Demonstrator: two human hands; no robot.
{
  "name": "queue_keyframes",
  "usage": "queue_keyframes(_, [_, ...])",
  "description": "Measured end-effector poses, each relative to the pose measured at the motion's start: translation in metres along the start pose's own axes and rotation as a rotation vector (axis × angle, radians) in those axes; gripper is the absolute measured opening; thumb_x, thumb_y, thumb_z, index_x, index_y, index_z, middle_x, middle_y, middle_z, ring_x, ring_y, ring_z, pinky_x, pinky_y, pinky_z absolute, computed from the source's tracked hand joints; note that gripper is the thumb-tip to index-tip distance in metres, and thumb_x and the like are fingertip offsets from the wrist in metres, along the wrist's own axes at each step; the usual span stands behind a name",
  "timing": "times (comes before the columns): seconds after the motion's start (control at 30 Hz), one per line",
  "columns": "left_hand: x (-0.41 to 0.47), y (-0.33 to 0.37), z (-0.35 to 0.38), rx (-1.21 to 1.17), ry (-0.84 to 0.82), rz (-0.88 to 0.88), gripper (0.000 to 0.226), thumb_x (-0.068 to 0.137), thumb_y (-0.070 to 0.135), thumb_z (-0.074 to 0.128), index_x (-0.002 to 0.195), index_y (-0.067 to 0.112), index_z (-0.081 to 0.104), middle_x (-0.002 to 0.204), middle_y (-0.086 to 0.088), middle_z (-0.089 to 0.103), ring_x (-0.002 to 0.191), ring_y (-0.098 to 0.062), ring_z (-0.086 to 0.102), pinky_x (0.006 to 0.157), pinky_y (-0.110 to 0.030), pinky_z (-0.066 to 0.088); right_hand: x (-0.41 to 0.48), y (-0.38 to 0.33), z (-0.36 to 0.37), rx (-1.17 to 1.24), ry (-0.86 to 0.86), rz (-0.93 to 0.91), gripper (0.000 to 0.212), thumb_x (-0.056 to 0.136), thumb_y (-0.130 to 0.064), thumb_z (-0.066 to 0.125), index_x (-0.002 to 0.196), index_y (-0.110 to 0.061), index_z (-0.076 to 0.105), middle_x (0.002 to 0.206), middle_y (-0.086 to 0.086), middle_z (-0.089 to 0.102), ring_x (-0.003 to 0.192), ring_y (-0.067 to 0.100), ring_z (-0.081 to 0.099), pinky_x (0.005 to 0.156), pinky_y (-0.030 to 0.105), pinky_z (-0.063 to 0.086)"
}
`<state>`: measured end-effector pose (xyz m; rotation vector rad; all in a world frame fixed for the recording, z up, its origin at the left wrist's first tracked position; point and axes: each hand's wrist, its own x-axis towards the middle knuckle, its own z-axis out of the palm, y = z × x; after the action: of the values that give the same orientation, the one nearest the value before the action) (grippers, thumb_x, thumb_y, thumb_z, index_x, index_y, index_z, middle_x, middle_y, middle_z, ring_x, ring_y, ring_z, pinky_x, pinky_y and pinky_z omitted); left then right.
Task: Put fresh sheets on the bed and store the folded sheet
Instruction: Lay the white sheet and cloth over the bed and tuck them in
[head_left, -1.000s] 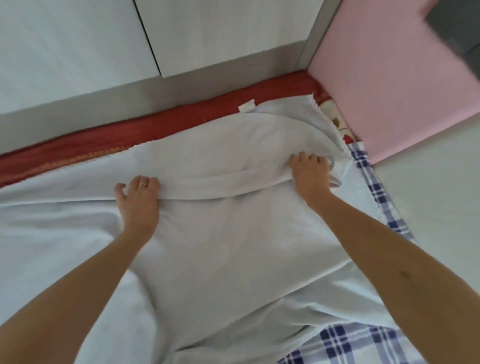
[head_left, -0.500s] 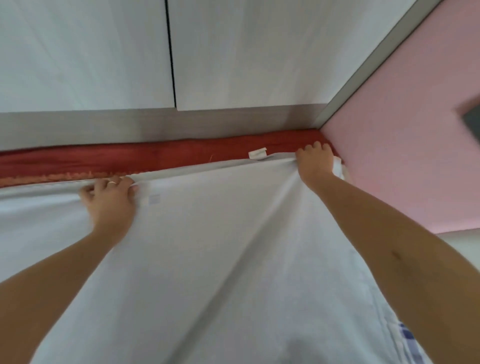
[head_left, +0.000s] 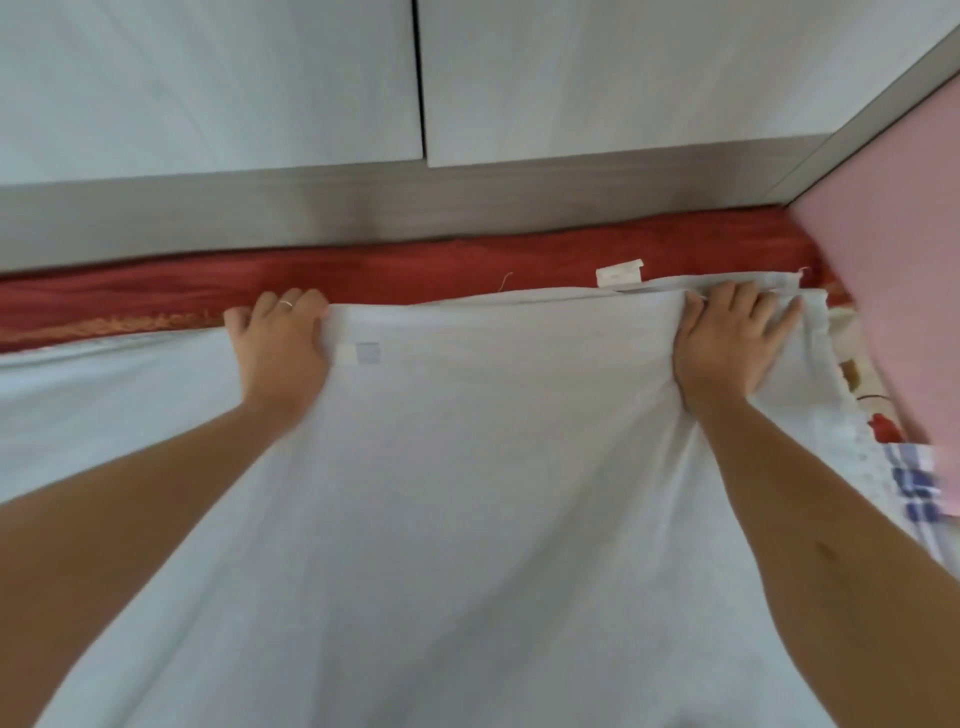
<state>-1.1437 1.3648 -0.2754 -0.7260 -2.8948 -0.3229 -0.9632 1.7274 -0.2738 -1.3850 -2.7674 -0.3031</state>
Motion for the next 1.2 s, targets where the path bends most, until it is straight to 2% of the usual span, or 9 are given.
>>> queue_keyframes(0.27, [-0.002, -0.003, 0.016, 0.102, -0.047, 0.013, 0.021, 0.080, 0.010, 0.040, 0.091, 0.008, 0.058, 0.090, -0.018, 0.056, 0.085, -0.037, 0.047, 0.077, -0.044, 0.027, 0.003, 0.001, 0.009, 0.115, 0.093, -0.002, 0.050, 0.102, -0.034, 0.023, 0.112, 0.005, 0.053, 0.118, 0.024, 0.052, 0.113, 0.038, 0.043, 0.110, 0.048, 0.017])
queue_keyframes(0.5, [0.002, -0.004, 0.016, 0.070, -0.068, 0.009, 0.024, 0.078, 0.013, 0.038, 0.091, 0.006, 0.055, 0.091, -0.021, 0.053, 0.087, -0.038, 0.044, 0.081, -0.047, 0.028, 0.028, 0.009, -0.014, 0.047, 0.047, -0.091, 0.038, 0.102, -0.032, 0.028, 0.109, -0.005, 0.054, 0.117, 0.018, 0.049, 0.118, 0.037, 0.038, 0.109, 0.049, 0.011])
queue_keyframes(0.7, [0.004, -0.002, 0.012, 0.046, -0.118, -0.001, 0.032, 0.077, 0.013, 0.036, 0.101, 0.005, 0.056, 0.099, -0.021, 0.054, 0.094, -0.039, 0.045, 0.084, -0.047, 0.027, 0.008, -0.050, -0.029, 0.227, -0.016, 0.121, 0.040, 0.096, -0.030, 0.041, 0.134, -0.018, 0.043, 0.148, 0.005, 0.032, 0.141, 0.025, 0.021, 0.116, 0.047, 0.002])
queue_keyframes(0.8, [0.007, 0.000, 0.007, 0.024, -0.145, -0.005, 0.032, 0.079, 0.013, 0.037, 0.103, 0.006, 0.056, 0.101, -0.021, 0.054, 0.095, -0.038, 0.045, 0.085, -0.046, 0.026, -0.084, -0.098, -0.057, 0.406, 0.113, -0.201, 0.051, 0.094, -0.038, 0.040, 0.142, -0.020, 0.037, 0.151, 0.005, 0.034, 0.141, 0.030, 0.023, 0.115, 0.047, 0.000])
queue_keyframes(0.9, [-0.003, -0.002, 0.007, 0.038, -0.138, -0.011, 0.029, 0.080, 0.012, 0.038, 0.100, 0.005, 0.057, 0.098, -0.022, 0.054, 0.091, -0.038, 0.045, 0.083, -0.047, 0.028, -0.234, -0.099, -0.068, 0.369, -0.100, -0.827, 0.056, 0.093, -0.048, 0.032, 0.146, -0.031, 0.027, 0.154, -0.002, 0.029, 0.141, 0.027, 0.024, 0.113, 0.057, 0.005])
queue_keyframes(0.97, [0.000, -0.001, 0.002, 0.033, -0.105, -0.007, 0.025, 0.083, 0.010, 0.040, 0.101, 0.004, 0.056, 0.099, -0.024, 0.053, 0.092, -0.039, 0.046, 0.084, -0.050, 0.030, -0.280, -0.044, -0.050, 0.230, -0.171, -0.963, 0.055, 0.094, -0.054, 0.030, 0.146, -0.037, 0.028, 0.155, -0.008, 0.025, 0.142, 0.023, 0.026, 0.112, 0.060, 0.005])
queue_keyframes(1.03, [0.000, 0.008, -0.001, 0.047, -0.120, -0.045, 0.025, 0.087, 0.004, 0.040, 0.107, 0.004, 0.054, 0.107, -0.025, 0.052, 0.102, -0.040, 0.044, 0.094, -0.055, 0.027, -0.287, 0.043, -0.025, 0.115, -0.178, -0.683, 0.057, 0.093, -0.055, 0.028, 0.147, -0.037, 0.026, 0.156, -0.007, 0.023, 0.141, 0.023, 0.025, 0.109, 0.064, 0.012])
queue_keyframes(1.13, [-0.021, 0.026, -0.011, -0.044, -0.171, -0.280, 0.040, 0.090, 0.007, 0.036, 0.129, 0.011, 0.043, 0.134, -0.023, 0.040, 0.129, -0.037, 0.031, 0.109, -0.058, 0.011, -0.270, 0.163, -0.028, 0.001, -0.347, 0.048, 0.067, 0.090, -0.061, 0.016, 0.149, -0.029, 0.018, 0.154, 0.000, 0.027, 0.138, 0.035, 0.031, 0.101, 0.072, 0.014])
queue_keyframes(1.2, [-0.059, 0.049, -0.022, -0.151, -0.193, -0.337, 0.054, 0.091, 0.013, 0.040, 0.143, 0.018, 0.028, 0.151, -0.018, 0.022, 0.142, -0.031, 0.014, 0.111, -0.058, 0.000, -0.276, 0.204, -0.044, 0.019, -0.413, 0.193, 0.066, 0.089, -0.057, 0.020, 0.148, -0.027, 0.022, 0.152, 0.007, 0.033, 0.133, 0.042, 0.036, 0.096, 0.076, 0.020])
